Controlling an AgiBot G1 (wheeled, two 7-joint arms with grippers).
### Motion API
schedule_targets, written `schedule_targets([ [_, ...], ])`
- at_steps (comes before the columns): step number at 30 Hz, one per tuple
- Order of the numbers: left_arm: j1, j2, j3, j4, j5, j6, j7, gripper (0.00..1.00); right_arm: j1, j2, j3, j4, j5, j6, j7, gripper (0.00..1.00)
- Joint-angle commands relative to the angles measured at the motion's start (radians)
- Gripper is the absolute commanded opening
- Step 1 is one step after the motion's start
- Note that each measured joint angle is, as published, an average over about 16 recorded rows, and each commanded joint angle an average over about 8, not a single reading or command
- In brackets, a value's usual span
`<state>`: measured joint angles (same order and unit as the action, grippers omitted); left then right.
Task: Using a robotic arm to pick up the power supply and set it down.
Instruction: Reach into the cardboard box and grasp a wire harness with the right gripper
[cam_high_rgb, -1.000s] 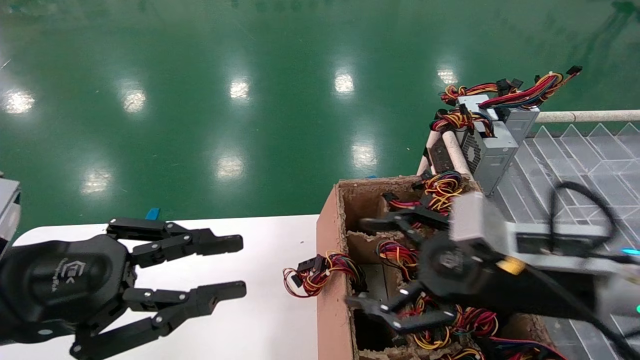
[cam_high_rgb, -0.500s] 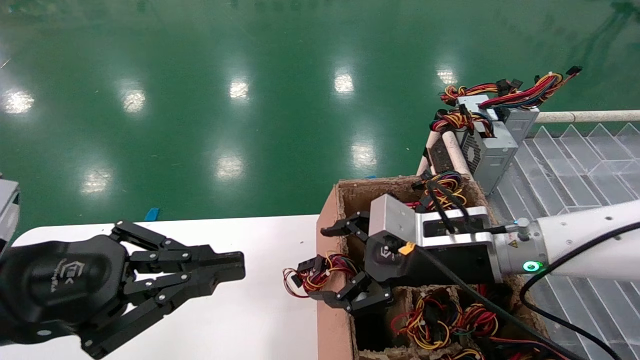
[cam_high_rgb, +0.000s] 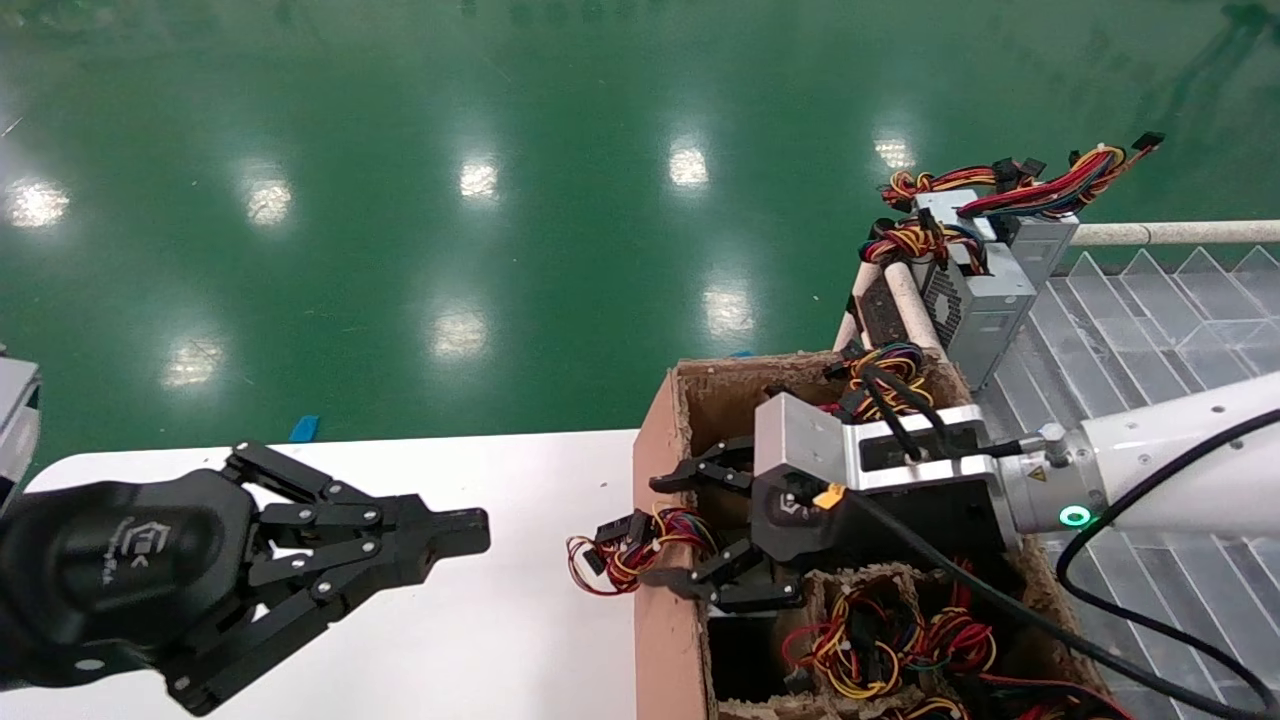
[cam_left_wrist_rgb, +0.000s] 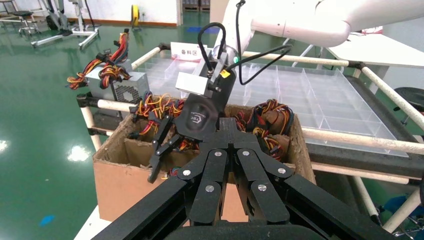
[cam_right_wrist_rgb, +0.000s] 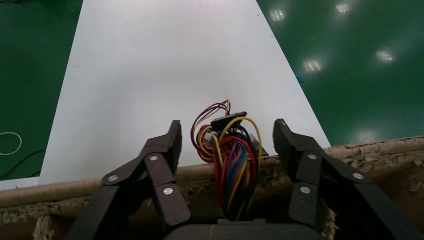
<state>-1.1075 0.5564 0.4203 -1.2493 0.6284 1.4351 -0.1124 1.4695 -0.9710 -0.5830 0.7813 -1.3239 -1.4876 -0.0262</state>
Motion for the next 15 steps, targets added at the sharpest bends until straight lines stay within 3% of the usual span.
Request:
schedule_targets([
  [1,0.0,0.0,0.0,0.0,0.0,0.0,0.0,0.0,0.011,-0.001,-0.004,-0.014,-0.007,-0.007,-0.008,0.0],
  [15,0.0,0.0,0.0,0.0,0.0,0.0,0.0,0.0,0.055,-0.019,-0.019,-0.085,-0.025,-0.04,-0.049,0.0],
])
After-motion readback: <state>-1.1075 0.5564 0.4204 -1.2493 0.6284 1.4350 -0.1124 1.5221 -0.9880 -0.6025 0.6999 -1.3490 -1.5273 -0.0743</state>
